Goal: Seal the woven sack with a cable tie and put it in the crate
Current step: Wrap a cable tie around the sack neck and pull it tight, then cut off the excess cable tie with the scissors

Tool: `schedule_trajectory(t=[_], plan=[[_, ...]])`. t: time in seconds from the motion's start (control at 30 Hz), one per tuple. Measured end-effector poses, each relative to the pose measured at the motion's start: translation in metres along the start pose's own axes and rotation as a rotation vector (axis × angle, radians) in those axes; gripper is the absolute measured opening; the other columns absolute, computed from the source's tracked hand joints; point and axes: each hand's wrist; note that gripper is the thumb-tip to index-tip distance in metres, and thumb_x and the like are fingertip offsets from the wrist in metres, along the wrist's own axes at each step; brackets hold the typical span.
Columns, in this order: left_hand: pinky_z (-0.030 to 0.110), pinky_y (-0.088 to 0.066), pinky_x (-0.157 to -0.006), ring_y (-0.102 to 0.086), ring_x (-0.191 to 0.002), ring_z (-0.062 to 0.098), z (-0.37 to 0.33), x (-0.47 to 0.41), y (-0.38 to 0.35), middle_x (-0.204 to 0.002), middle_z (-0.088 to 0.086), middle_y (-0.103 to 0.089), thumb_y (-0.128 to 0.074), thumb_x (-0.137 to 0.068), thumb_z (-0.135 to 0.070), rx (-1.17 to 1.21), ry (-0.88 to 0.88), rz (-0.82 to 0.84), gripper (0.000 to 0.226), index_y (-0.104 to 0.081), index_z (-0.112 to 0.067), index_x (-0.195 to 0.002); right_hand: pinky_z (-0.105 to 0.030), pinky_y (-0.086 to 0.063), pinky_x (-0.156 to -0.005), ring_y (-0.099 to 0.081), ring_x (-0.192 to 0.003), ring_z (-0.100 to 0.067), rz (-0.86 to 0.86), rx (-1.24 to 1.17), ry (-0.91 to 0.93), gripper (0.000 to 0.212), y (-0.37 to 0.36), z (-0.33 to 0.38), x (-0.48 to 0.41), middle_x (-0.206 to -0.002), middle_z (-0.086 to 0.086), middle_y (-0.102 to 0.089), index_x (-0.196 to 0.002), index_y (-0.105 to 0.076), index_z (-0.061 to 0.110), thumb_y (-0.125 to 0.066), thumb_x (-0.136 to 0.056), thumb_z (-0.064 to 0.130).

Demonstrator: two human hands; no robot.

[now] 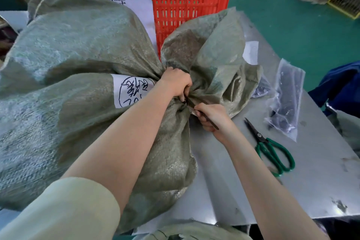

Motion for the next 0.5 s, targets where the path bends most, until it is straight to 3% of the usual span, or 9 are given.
schedule_trajectory(t=[0.1,0.23,0.33,0.4,0.5], plan=[[0.033,-0.036,-0.089,-0.059,-0.107,0.027,-0.002,0.0,-0.002,-0.107,0.003,-0.07,-0.079,-0.066,-0.024,-0.04,0.03,-0.025,0.024,-0.072,-0.021,-0.089,-0.009,-0.013,-0.029,-0.019,-0.024,-0.004,-0.017,0.002,0.017,0.036,0.0,-0.002,0.005,-0.033,0.005,-0.03,-0.049,-0.042,0.012,-0.048,-0.084,0.007],[0.034,-0.035,-0.094,-0.056,-0.112,0.027,-0.002,0.001,-0.003,-0.113,0.006,-0.067,-0.076,-0.071,-0.023,-0.085,-0.019,0.0,0.026,-0.07,-0.02,-0.096,-0.006,-0.011,-0.03,-0.019,-0.023,-0.004,-0.008,-0.091,-0.015,0.038,0.003,-0.003,0.008,-0.033,0.006,-0.034,-0.05,-0.046,0.013,-0.049,-0.088,0.015],[0.039,-0.033,-0.099,-0.05,-0.119,0.028,-0.008,0.006,-0.003,-0.121,0.009,-0.058,-0.066,-0.079,-0.022,-0.2,-0.115,0.0,0.033,-0.059,-0.016,-0.111,-0.007,-0.013,-0.03,-0.023,-0.022,-0.005,-0.128,-0.081,-0.002,0.04,0.013,-0.005,0.004,-0.033,0.005,-0.04,-0.051,-0.052,0.013,-0.049,-0.09,0.021],[0.04,-0.034,-0.095,-0.051,-0.117,0.028,-0.02,0.012,-0.001,-0.118,0.01,-0.056,-0.061,-0.078,-0.021,-0.119,-0.183,-0.01,0.034,-0.05,-0.013,-0.11,-0.009,-0.016,-0.029,-0.026,-0.022,-0.005,-0.244,0.005,0.002,0.038,0.024,-0.012,0.001,-0.035,0.004,-0.043,-0.052,-0.056,0.013,-0.048,-0.088,0.02],[0.034,-0.035,-0.081,-0.055,-0.103,0.027,-0.056,0.019,0.006,-0.105,0.007,-0.058,-0.062,-0.074,-0.027,-0.005,-0.322,-0.089,0.03,-0.04,-0.018,-0.092,-0.013,-0.021,-0.033,-0.033,-0.033,-0.011,-0.339,0.176,0.008,0.037,0.039,-0.024,-0.004,-0.049,-0.001,-0.047,-0.052,-0.055,0.016,-0.047,-0.087,0.02]])
Point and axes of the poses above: each hand's wrist, its own x-axis away from the middle knuckle, its own y-axis out of the back of the hand, z = x × y
